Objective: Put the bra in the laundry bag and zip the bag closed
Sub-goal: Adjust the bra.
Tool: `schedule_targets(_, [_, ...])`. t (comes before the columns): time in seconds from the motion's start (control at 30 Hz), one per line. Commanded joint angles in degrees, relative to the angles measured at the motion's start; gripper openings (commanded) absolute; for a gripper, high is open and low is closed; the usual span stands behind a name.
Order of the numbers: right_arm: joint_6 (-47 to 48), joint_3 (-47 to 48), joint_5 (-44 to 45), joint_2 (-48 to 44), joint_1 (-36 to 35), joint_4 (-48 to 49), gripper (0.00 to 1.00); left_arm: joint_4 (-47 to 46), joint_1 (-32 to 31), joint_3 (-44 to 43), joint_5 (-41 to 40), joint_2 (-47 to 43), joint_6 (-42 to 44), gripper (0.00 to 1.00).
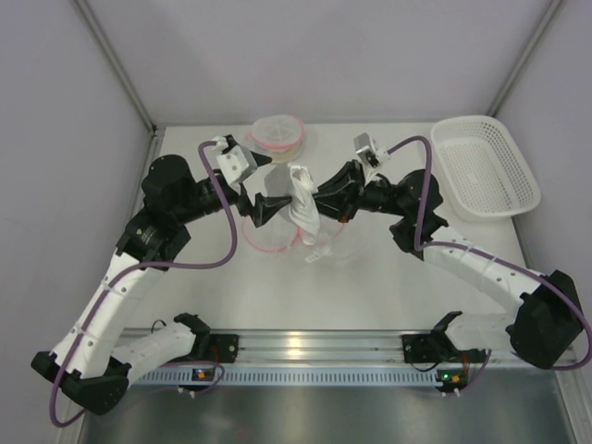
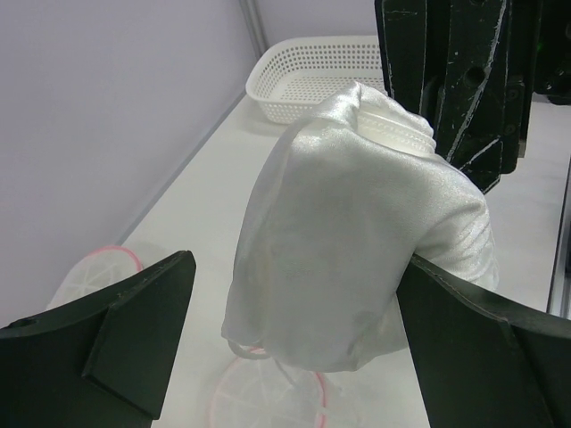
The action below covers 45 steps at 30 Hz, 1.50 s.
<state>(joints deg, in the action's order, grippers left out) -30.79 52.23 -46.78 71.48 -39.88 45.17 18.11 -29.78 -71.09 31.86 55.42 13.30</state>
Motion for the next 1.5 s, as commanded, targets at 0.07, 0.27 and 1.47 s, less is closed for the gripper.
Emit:
schedule_targets(0.07, [6.87,4.1,-4.45,-1.53,-0.29,-3.67,0.0,-4.31,-0.28,-2.65,6.45,0.13,0.24,0.98])
schedule_targets(0.27, [6.26,5.52,-9.02,-0.12,-0.46,-1.4,0.0,-4.93,-0.37,-4.32,12.62,0.65,0.24,0.98])
schedule_targets(1.47, [8.29,15.29,55.23,-4.34,11.84,-66.97,0.98,-5.54,-0.28,-2.3,-23.31,5.4,-17.52,0.0])
